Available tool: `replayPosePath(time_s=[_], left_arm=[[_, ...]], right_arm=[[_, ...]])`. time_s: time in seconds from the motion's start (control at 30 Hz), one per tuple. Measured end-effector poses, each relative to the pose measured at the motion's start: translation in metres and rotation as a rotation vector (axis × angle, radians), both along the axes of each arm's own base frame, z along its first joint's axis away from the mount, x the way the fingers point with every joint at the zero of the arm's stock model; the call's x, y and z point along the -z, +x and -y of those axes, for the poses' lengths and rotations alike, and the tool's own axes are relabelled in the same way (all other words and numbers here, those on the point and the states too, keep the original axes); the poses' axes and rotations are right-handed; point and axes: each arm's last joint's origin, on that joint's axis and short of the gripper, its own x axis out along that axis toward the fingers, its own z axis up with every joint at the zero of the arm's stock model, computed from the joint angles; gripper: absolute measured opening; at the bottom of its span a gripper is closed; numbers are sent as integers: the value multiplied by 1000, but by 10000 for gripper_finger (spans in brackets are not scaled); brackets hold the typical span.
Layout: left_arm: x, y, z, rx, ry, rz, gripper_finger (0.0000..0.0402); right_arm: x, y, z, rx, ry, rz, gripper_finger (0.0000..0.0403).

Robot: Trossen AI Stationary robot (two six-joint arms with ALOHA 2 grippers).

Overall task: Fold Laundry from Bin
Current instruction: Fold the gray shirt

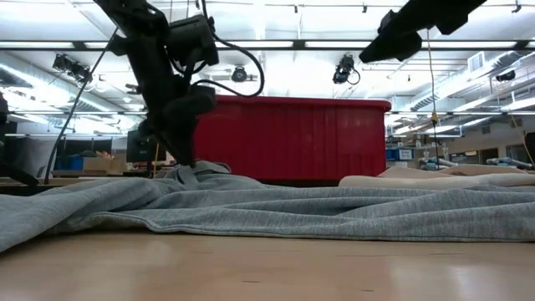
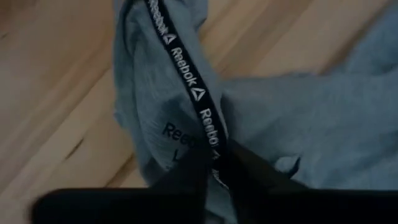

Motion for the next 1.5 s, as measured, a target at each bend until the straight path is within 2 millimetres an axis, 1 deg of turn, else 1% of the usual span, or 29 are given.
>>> replayPosePath(time_s=[0.03,0.07,0.23,0.3,0.43,0.5,0.57,0.63,0.73,0.83,1.03,1.13,1.3,1.43,1.5], left_arm=[[0,-1,0,16,4,-19,25],[-1,-2,0,33,8,-39,14],[-17,-1,8,98,10,-122,5],[-30,-1,13,115,7,-174,4],[-68,-6,23,85,59,-266,4],[-85,-11,28,53,56,-315,4],[-96,-21,31,7,40,-401,4],[-101,-30,33,-48,32,-473,4],[-98,-42,31,-117,33,-579,3],[-86,-44,31,-111,28,-617,9],[-54,-58,38,-104,-156,-763,30],[-44,-66,43,-96,-199,-820,31],[-42,-68,52,-58,-149,-828,25],[-42,-68,58,-2,-92,-830,24],[-42,-68,61,26,-81,-833,30]], right_arm=[[3,-1,-2,6,-5,3,286],[6,-2,-4,13,-7,5,285],[12,-6,-11,26,11,28,285],[12,-9,-15,33,11,22,285],[12,-14,-24,35,-9,36,286],[12,-16,-27,36,-19,44,285],[12,-18,-30,36,-14,46,286],[12,-19,-33,27,-8,47,286],[13,-20,-36,17,3,41,286],[18,-19,-41,-13,22,10,286],[44,-11,-50,-39,42,-108,286],[58,-7,-52,-31,17,-161,286],[71,-5,-53,-10,4,-213,283],[73,-7,-52,28,27,-242,279],[74,-9,-51,42,39,-268,277]])
